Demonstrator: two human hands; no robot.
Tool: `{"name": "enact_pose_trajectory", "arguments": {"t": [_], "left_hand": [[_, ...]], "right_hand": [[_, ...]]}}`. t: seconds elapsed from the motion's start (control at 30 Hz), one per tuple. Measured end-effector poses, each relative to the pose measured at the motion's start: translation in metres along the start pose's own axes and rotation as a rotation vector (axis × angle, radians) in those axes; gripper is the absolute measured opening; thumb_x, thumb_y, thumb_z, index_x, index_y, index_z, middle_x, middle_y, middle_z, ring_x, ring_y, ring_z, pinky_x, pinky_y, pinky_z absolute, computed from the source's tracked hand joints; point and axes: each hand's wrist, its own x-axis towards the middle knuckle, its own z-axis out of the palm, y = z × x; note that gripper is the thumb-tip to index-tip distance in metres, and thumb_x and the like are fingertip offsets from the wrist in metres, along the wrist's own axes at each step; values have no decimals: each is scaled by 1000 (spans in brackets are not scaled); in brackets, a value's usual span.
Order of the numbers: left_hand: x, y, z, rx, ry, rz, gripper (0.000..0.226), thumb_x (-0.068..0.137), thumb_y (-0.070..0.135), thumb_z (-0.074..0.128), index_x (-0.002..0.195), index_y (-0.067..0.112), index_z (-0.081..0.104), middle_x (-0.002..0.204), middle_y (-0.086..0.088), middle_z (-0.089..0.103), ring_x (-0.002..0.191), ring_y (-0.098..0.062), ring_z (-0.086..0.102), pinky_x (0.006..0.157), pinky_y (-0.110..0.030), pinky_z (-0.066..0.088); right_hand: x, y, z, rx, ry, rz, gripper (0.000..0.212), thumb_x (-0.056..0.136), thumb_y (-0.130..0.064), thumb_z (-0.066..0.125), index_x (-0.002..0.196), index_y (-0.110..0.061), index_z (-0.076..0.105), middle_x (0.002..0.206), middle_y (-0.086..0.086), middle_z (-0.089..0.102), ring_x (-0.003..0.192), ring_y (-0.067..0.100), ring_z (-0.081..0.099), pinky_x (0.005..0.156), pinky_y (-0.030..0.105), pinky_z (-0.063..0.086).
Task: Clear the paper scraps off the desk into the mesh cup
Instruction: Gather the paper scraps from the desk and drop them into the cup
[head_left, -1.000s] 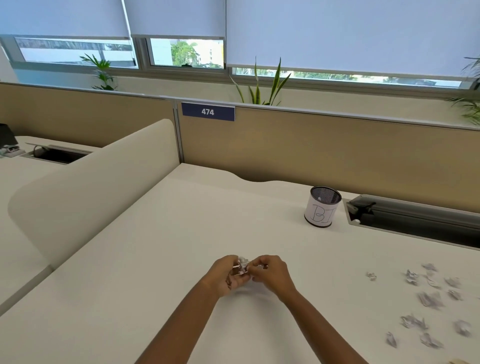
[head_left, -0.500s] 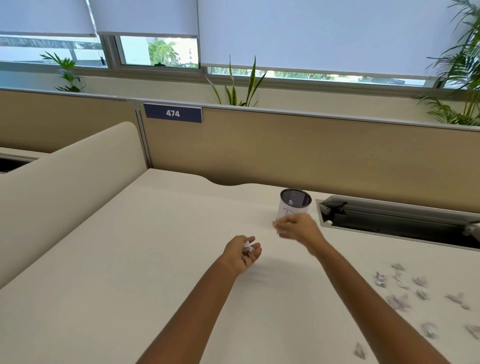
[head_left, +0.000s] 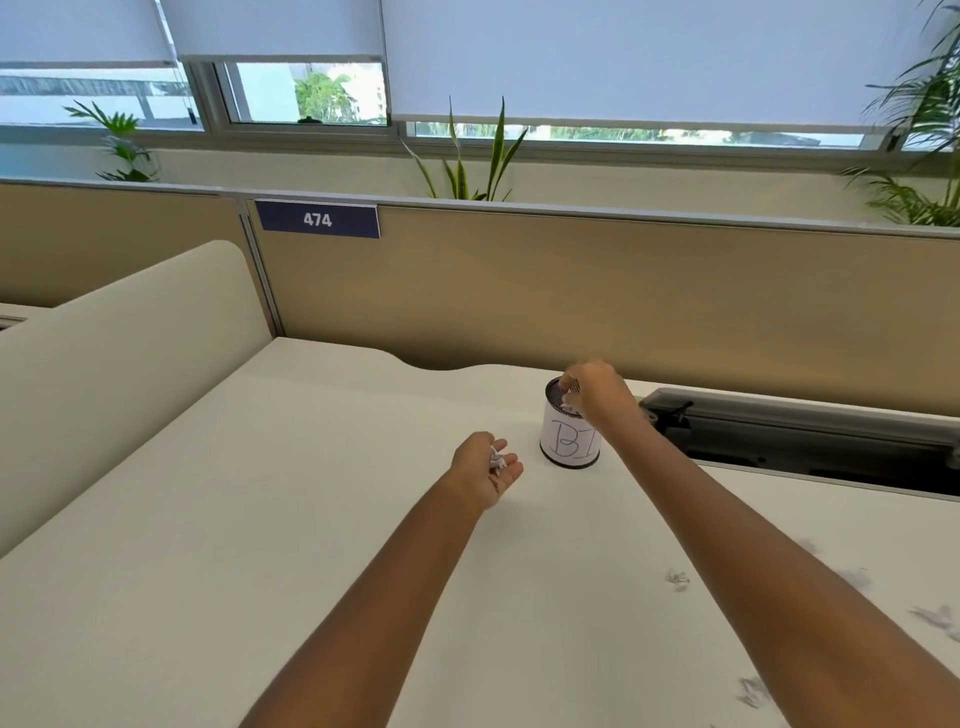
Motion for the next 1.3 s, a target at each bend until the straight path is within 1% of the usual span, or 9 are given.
{"name": "enact_pose_trajectory", "arguments": {"t": [0.1,0.23,0.33,0.57,0.73,0.83,1.03,1.17,1.3], "left_hand": [[9,4,13,37,-18,10,42,102,15,30,137,-9,38,145,-26,37,132,-30,43,116,-38,31],[14,9,41,18,-57,51,29,102,20,30,98,1,52,75,-13,42,64,-17,43,74,-21,49],[18,14,67,7,-55,114,42,102,22,28,60,14,28,61,-2,20,52,-11,23,47,-18,29],[22,15,104,82,-79,134,47,100,36,24,60,13,29,53,-5,38,52,-14,23,53,-24,21],[17,5,107,147,-95,156,43,100,40,28,129,12,44,142,-4,41,127,-18,50,83,-21,38],[15,-13,96,244,-100,330,22,101,26,34,104,17,53,116,-7,46,78,-9,52,66,-16,38],[10,-82,34,807,-32,775,29,96,0,38,114,2,60,118,-13,63,104,-15,54,78,-10,39],[3,-125,-7,1016,-54,793,35,95,-3,37,121,10,56,126,-6,57,114,-12,52,100,-18,37],[-10,-156,-30,1128,-13,787,39,95,-1,34,128,12,51,132,1,54,124,-13,49,100,-15,35]], "right_hand": [[-5,7,-1,98,101,-10,26,79,10,54,100,0,66,115,20,57,105,35,53,82,35,42],[-40,7,-4,422,463,73,34,74,19,43,93,3,66,108,22,58,103,30,55,75,16,32],[-80,0,12,574,659,114,39,72,23,40,92,1,65,100,20,58,95,24,55,80,9,31],[-163,-4,79,658,342,229,44,74,21,43,100,-9,62,103,7,57,101,21,56,87,17,40],[-188,-6,95,477,91,151,38,84,9,41,111,-11,58,120,4,53,118,14,45,97,8,27],[-197,-6,97,417,64,114,33,91,1,38,114,-11,58,127,2,51,124,11,39,99,7,26],[-199,0,85,345,-27,78,33,91,-1,35,116,-8,56,122,3,55,115,14,46,89,16,39],[-204,8,80,289,-38,102,21,88,-3,38,84,-7,57,80,0,54,66,8,45,51,12,32],[-212,16,64,258,-55,139,21,83,0,42,74,-10,58,77,5,57,66,12,45,54,15,33]]}}
